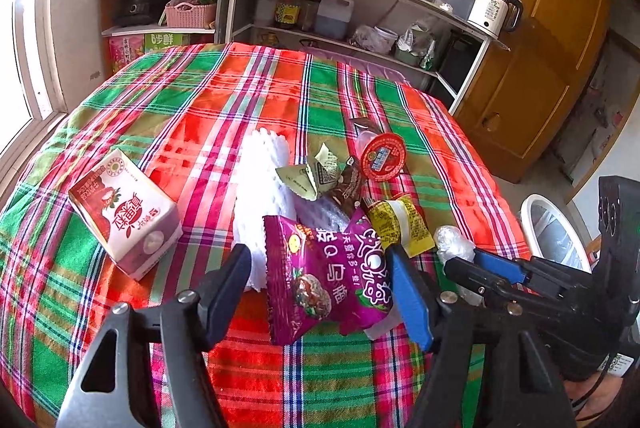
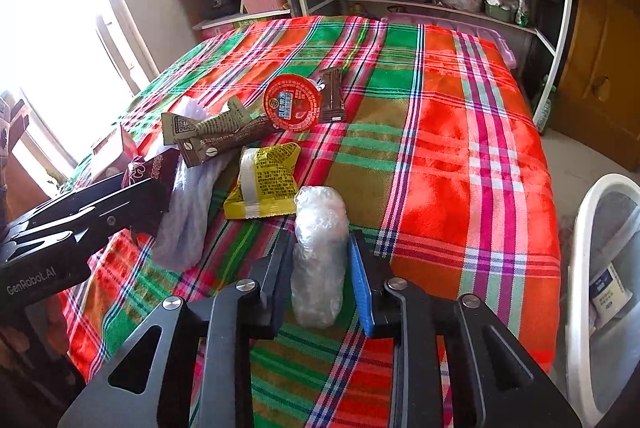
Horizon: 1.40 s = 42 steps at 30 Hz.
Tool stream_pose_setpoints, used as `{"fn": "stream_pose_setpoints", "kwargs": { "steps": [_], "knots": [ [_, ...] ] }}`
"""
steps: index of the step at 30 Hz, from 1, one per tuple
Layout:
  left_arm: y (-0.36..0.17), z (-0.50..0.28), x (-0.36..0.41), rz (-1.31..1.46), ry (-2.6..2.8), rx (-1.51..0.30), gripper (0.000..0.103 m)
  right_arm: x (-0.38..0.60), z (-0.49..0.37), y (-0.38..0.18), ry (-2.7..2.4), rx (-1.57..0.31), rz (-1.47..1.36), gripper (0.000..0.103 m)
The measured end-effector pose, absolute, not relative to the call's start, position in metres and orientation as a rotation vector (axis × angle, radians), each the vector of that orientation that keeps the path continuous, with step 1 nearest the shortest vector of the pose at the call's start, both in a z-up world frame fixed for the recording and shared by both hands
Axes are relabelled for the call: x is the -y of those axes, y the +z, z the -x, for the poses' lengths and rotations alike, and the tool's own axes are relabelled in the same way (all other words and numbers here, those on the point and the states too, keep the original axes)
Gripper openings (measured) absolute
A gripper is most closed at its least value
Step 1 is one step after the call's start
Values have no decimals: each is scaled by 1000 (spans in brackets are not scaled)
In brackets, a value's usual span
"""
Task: Collect trash
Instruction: 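Grasp the plastic wrap with the right gripper while the left grasps the purple snack bag, then carry the plastic wrap and purple snack bag over the bin and release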
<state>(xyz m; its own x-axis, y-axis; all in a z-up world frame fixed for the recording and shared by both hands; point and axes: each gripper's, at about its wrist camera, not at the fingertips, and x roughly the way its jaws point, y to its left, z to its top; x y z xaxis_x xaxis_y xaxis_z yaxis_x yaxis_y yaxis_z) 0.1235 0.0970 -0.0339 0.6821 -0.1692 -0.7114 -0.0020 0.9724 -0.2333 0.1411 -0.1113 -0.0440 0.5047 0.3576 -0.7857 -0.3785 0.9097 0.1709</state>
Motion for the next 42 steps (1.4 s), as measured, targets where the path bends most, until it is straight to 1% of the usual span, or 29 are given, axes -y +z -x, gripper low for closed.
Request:
{"fn": "stream_pose_setpoints", "kwargs": {
  "steps": [2, 4, 17, 30, 36, 42],
  "knots": [
    [-34, -124, -98, 225, -91, -822, 62, 112, -141, -44, 445, -939, 25, 28],
    [-34, -123, -98, 225, -91, -818, 59, 112, -140, -43, 446, -933, 21, 28],
    [-28, -115, -101, 227, -73, -791, 49, 118, -134, -40, 445, -913, 0, 27],
    [-7, -99, -99, 212, -79, -736, 49, 132, -124, -28, 444, -869, -40, 27],
    [9, -98, -78, 195, -142, -713, 49, 148, -118, -14, 426, -828, -63, 27],
    [24, -99, -40, 146, -221, -694, 49, 178, -107, 4, 392, -785, -79, 27]
  ]
}}
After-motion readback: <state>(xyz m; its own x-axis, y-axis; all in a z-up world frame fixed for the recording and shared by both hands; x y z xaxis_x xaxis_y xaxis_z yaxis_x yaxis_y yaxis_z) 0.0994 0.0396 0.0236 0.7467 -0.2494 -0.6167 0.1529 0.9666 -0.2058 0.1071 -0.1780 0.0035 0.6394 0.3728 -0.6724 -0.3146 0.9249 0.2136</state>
